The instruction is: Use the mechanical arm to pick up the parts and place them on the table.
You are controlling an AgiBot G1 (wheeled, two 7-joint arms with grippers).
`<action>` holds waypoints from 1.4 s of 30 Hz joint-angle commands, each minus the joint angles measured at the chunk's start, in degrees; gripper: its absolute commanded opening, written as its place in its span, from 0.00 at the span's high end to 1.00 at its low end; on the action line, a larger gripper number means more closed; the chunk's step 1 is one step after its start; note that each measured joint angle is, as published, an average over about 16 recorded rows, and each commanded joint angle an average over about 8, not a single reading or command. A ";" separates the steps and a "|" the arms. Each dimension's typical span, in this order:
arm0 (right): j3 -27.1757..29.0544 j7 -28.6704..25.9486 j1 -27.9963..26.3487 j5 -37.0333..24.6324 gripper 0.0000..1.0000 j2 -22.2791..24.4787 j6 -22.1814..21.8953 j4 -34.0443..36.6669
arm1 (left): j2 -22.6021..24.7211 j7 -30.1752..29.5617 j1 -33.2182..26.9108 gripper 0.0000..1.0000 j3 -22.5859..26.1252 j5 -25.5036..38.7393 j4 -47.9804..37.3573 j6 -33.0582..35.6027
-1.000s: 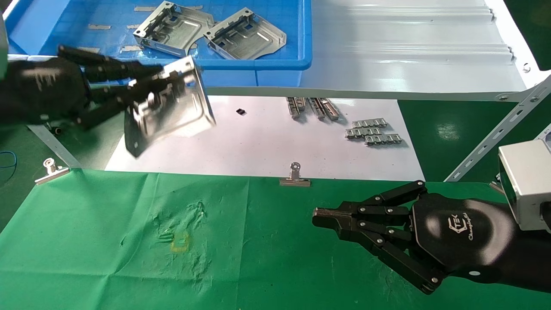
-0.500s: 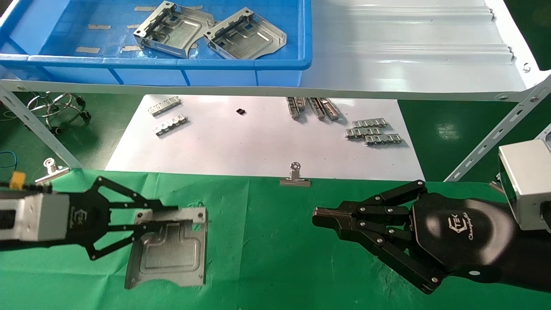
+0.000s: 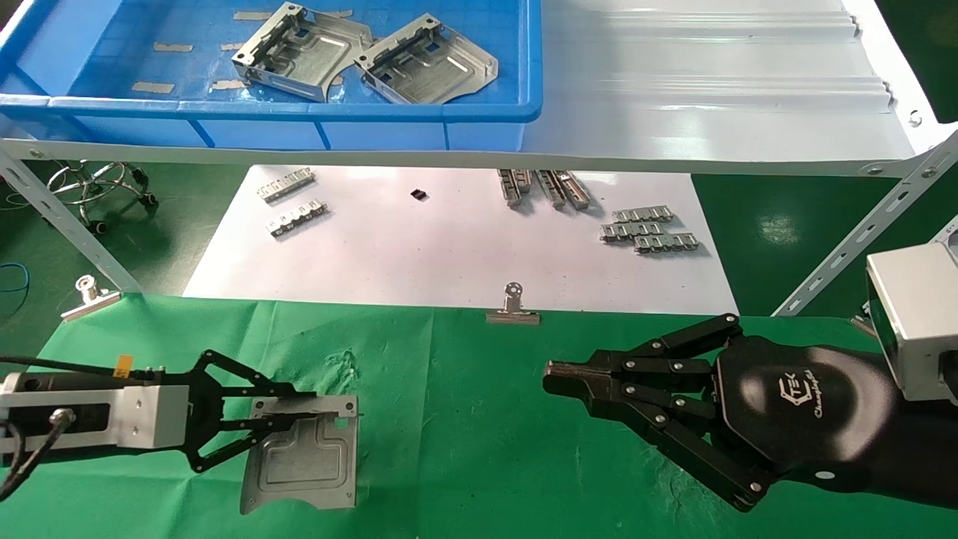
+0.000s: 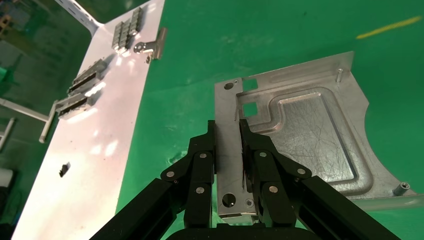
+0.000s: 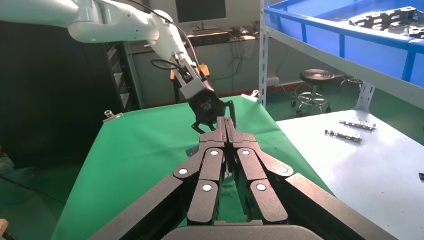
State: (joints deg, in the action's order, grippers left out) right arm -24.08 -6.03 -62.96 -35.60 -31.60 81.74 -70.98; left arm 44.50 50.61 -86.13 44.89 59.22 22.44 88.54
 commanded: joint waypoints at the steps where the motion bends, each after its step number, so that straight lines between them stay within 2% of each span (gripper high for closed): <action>1: 0.00 0.00 0.00 0.00 1.00 0.00 0.00 0.00 | 1.19 1.92 -0.41 1.00 0.28 0.48 -2.35 -0.28; 12: 0.00 0.00 0.00 0.00 1.00 0.00 0.00 0.00 | 5.19 9.62 -2.99 1.00 1.08 2.45 -11.60 -1.97; 13: 0.00 0.00 0.00 0.00 1.00 0.00 0.00 0.00 | 5.43 10.17 -3.13 0.95 1.10 2.52 -12.26 -2.08; 20: 0.00 0.00 0.00 0.00 1.00 0.00 0.00 0.00 | 6.56 14.23 -3.79 0.08 1.30 2.99 -15.39 -2.40; 21: 0.00 0.00 0.00 0.00 1.00 0.00 0.00 0.00 | 6.67 14.73 -3.85 0.01 1.30 3.00 -15.74 -2.34; 32: 0.00 0.00 0.00 0.00 1.00 0.00 0.00 0.00 | 6.96 16.76 -4.96 0.00 1.09 2.69 -18.94 -0.60; 35: 0.00 0.00 0.00 0.00 1.00 0.00 0.00 0.00 | 6.52 15.33 -5.54 0.00 1.03 2.52 -19.51 0.81; 38: 0.00 0.00 0.00 0.00 1.00 0.00 0.00 0.00 | 5.85 11.14 -5.79 0.00 1.03 2.20 -19.37 2.32; 39: 0.00 0.00 0.00 0.00 0.97 0.00 0.00 0.00 | 5.51 9.04 -5.72 0.00 1.05 1.98 -18.96 2.76; 40: 0.00 0.00 0.00 0.00 0.90 0.00 0.00 0.00 | 5.11 6.63 -5.47 0.00 1.06 1.63 -18.39 3.10; 42: 0.00 0.00 0.00 0.00 0.65 0.00 0.00 0.00 | 4.34 1.89 -4.88 0.00 1.05 0.90 -17.04 3.57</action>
State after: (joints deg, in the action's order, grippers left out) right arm -24.08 -6.03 -62.96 -35.60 -31.60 81.73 -70.98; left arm 49.10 54.01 -90.92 45.58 60.24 5.54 91.57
